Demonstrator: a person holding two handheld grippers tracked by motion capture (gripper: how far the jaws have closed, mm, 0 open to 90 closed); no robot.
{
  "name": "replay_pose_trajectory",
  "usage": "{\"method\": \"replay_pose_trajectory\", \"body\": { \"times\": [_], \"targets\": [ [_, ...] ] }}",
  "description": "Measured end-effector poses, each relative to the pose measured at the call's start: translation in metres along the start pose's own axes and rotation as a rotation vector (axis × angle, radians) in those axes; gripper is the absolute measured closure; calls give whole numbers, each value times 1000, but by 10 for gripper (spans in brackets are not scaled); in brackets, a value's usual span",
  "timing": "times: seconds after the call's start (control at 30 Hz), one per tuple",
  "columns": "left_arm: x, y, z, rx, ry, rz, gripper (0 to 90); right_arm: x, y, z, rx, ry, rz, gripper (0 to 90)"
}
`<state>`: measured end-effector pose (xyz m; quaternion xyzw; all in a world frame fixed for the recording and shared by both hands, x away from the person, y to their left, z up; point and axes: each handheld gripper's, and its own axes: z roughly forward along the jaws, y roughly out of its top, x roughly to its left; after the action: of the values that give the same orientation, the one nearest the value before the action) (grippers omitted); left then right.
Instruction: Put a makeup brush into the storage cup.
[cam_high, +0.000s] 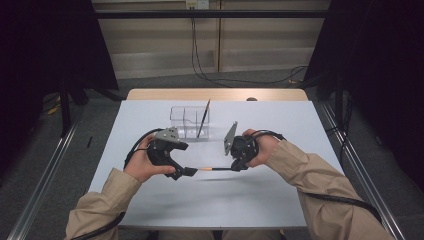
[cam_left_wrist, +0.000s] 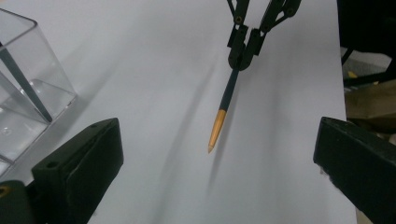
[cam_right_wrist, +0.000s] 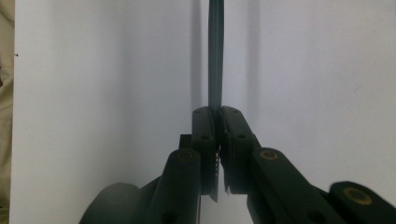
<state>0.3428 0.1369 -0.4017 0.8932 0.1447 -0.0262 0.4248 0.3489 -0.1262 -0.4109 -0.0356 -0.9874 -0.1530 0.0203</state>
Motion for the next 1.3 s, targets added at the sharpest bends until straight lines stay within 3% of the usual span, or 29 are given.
{"method": "replay_pose_trajectory", "body": {
  "times": [0.23,0.6,0.87,1.13,1.17,1.3],
  "targets": [
    [-1,7,7,82,-13,18,34,1,3,1,4,-1,-6,850],
    [-4,20,17,201,-28,58,136,1,6,1,5,3,-9,850],
    [-8,29,25,256,-46,78,253,1,7,-1,-4,0,-16,850],
    [-11,36,32,309,-24,110,335,3,7,-2,-2,1,-5,850],
    [-11,36,33,316,-32,120,406,3,7,-2,-3,1,-5,850],
    [-11,37,37,331,-21,137,424,2,7,-3,-15,-1,-12,850]
  ]
}}
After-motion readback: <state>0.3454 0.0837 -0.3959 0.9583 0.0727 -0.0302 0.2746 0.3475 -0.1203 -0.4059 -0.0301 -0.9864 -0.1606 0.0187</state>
